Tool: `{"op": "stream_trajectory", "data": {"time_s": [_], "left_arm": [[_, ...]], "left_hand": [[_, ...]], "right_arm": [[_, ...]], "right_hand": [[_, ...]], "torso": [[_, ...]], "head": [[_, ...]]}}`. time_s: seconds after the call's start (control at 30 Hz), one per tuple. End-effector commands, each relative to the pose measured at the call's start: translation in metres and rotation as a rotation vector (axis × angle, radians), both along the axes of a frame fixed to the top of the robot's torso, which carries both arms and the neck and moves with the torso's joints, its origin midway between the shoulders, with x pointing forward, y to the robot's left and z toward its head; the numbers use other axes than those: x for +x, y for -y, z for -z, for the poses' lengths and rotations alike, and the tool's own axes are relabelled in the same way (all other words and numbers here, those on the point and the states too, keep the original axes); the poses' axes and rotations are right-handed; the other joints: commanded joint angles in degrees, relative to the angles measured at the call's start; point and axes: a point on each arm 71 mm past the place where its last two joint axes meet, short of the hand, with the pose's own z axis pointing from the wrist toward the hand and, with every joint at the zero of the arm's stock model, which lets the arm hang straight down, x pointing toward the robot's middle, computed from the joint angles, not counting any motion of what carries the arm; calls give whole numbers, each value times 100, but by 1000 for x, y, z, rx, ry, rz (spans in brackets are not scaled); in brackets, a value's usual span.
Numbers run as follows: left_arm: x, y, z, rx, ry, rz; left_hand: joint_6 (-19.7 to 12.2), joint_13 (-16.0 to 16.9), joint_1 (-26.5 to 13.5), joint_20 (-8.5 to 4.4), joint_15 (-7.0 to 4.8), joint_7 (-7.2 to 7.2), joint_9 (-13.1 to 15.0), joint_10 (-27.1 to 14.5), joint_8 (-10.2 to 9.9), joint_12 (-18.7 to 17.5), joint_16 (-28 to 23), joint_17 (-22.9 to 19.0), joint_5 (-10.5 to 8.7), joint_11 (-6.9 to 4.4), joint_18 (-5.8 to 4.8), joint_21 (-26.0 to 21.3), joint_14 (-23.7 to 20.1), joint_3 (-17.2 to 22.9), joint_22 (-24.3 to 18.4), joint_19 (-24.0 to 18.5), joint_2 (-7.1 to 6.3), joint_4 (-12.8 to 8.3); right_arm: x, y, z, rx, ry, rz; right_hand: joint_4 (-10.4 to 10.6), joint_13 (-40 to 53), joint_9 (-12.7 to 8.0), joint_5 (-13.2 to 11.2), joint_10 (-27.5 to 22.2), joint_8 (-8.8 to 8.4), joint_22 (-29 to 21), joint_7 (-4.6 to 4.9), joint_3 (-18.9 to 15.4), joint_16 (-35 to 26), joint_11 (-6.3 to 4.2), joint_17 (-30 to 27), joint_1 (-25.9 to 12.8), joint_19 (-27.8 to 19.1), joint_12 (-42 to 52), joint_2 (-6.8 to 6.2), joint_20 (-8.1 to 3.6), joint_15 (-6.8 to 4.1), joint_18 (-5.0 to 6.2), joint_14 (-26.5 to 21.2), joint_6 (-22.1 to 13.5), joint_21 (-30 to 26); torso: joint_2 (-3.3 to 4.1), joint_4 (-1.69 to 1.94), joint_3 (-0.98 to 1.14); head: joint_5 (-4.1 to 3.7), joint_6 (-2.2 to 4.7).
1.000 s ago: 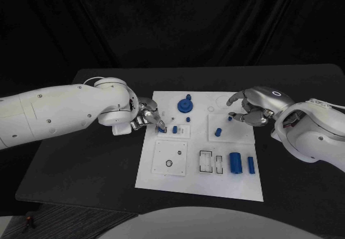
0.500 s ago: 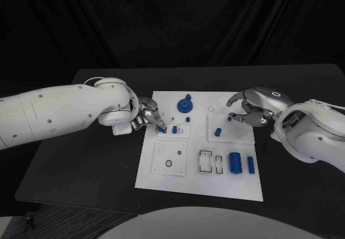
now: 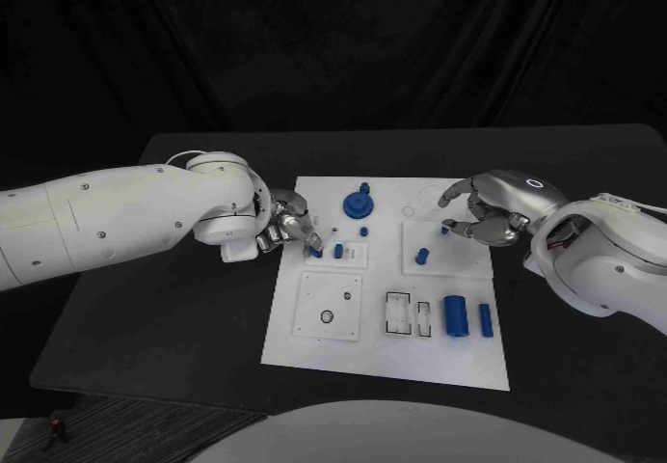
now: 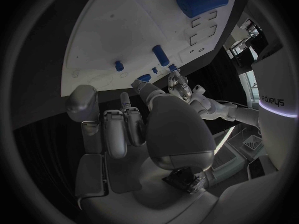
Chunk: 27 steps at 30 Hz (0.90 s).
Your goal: Assemble the parts on the task board
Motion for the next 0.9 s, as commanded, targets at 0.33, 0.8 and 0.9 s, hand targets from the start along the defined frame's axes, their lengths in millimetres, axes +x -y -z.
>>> {"op": "stream_trajectory", "data": {"time_s": [0.33,0.8,0.9], "left_arm": [[-3,3,7,-10,-29,37],[-5,3,9,-7,-49,60],[-5,4,9,-8,-50,63]], "left_hand": [[-34,878,8,8,-12,-13,0,-54,-29,-45,15,1509,9,-5,-26,-45,595,334,1022,-63,52,-299],[32,847,-580,73,55,12,-70,-123,-145,-69,15,1509,-1947,55,-3,-155,595,-786,987,-179,-48,624],[59,851,-699,85,71,24,-96,-126,-177,-62,15,1509,-2246,67,-1,-152,595,-1224,988,-176,-87,928]], "right_arm": [[0,1,1,-3,-4,11],[0,1,1,-4,-5,11],[0,1,1,-4,-5,11]], "right_hand": [[1,440,-5,35,34,17,609,-6,30,-25,11,746,51,-36,-13,18,-16,-18,112,438,47,-12],[1,440,-5,35,34,17,609,-6,30,-25,11,746,51,-36,-13,18,-16,-18,112,438,47,-12],[1,438,-23,38,37,16,605,-4,39,-33,14,732,57,-38,-12,13,-14,-16,113,434,56,-29]], "torso": [[1,1,-1],[0,1,-1],[1,0,-2]], "head": [[0,-1],[11,-1],[5,-1]]}}
